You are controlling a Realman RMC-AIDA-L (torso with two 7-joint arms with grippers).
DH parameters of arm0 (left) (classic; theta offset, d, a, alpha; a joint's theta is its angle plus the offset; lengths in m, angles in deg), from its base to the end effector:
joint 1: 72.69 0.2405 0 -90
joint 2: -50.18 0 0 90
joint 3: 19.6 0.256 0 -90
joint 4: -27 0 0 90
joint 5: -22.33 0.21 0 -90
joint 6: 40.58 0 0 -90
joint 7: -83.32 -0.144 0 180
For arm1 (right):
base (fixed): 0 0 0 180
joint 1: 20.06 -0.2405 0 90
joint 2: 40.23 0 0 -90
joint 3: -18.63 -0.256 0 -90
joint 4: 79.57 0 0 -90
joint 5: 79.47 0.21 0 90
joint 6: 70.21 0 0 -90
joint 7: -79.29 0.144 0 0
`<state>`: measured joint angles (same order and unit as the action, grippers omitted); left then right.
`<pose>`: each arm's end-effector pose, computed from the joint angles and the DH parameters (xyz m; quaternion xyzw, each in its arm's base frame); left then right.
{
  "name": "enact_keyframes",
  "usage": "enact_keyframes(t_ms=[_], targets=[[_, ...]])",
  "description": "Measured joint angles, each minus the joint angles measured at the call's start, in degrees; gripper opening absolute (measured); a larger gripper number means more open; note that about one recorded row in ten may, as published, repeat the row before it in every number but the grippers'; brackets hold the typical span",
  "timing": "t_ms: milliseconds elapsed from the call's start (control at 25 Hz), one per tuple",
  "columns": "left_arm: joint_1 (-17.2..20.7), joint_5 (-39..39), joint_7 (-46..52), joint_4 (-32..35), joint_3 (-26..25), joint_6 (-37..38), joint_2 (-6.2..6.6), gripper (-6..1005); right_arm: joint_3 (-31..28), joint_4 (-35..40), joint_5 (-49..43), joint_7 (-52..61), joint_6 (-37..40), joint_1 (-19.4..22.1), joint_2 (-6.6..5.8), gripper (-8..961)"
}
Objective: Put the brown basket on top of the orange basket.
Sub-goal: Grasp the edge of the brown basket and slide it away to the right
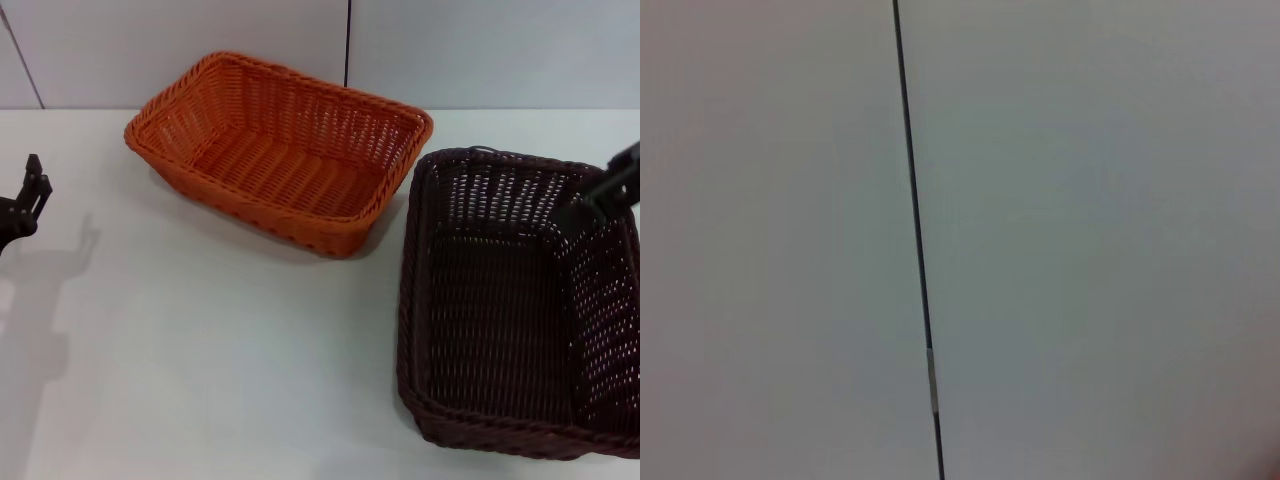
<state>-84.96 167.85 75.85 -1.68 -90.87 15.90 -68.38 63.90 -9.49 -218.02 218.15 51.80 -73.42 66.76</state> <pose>-0.3431 0.3158 0.0122 -0.6424 -0.2246 -0.2387 0.6928 0.1233 0.3736 0.1359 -0.9368 0.3386 -0.0738 0.0486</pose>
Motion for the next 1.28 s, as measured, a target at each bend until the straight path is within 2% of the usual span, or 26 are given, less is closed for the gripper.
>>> enact_keyframes(t_ms=[80, 240, 440, 480, 520, 680, 760, 840, 880, 920, 1040, 1080, 1120, 1280], targets=[[0.1, -0.2, 0.0, 0.0, 0.0, 0.1, 0.0, 833, 1.8, -0.1, 0.2, -0.5, 1.6, -0.3, 0.48, 817], [0.1, -0.2, 0.0, -0.2, 0.2, 0.1, -0.05, 833, 3.7, -0.3, 0.2, -0.8, 2.5, -0.6, 0.75, 817], [-0.3, -0.3, 0.7, -0.1, 0.1, -0.4, -0.09, 833, 9.1, -2.1, 0.1, -1.0, 2.8, -1.3, 0.92, 817], [-0.4, -0.3, 1.1, -0.1, 0.1, -0.4, -0.09, 833, 11.2, -2.5, 0.1, -1.8, 2.8, -1.6, 1.46, 817], [-0.5, -0.3, 1.5, 0.0, 0.1, -0.4, -0.09, 833, 11.2, -2.5, 0.1, -1.8, 2.8, -1.6, 1.46, 817], [-0.6, -0.3, 2.2, 0.1, 0.0, -0.4, -0.09, 834, 15.6, -2.1, -0.1, -4.4, 2.6, -2.0, 3.46, 817], [-0.6, -0.3, 2.2, 0.2, 0.0, -0.4, -0.09, 834, 16.2, -2.1, -0.2, -4.7, 2.5, -2.1, 3.81, 818], [-0.6, -0.3, 2.2, 0.2, 0.0, -0.4, -0.09, 834, 17.0, -2.0, -0.3, -4.9, 2.4, -2.6, 4.75, 818], [-0.5, -0.3, 2.6, 0.2, 0.0, -0.3, -0.09, 834, 18.1, -1.9, -0.7, -5.1, 2.5, -3.0, 5.6, 818], [-0.5, -0.3, 2.6, 0.2, 0.0, -0.3, -0.09, 834, 18.1, -1.9, -0.7, -5.1, 2.5, -3.0, 5.6, 818], [-0.3, -0.5, 3.4, 0.3, 0.0, -0.2, -0.09, 834, 21.2, -2.1, -1.3, -5.5, 2.5, -3.3, 6.64, 818], [-0.2, -0.6, 3.5, 0.3, 0.0, -0.2, -0.09, 834, 23.3, -2.4, -1.9, -5.7, 2.3, -3.4, 7.46, 818], [-0.2, -0.6, 3.5, 0.3, 0.0, -0.2, -0.09, 834, 23.3, -2.4, -1.9, -5.7, 2.3, -3.4, 7.46, 818], [-0.2, -1.1, 3.5, 0.4, 0.3, -0.2, -0.12, 834, 25.8, -2.9, -4.1, -5.9, 1.6, -3.6, 9.48, 817]])
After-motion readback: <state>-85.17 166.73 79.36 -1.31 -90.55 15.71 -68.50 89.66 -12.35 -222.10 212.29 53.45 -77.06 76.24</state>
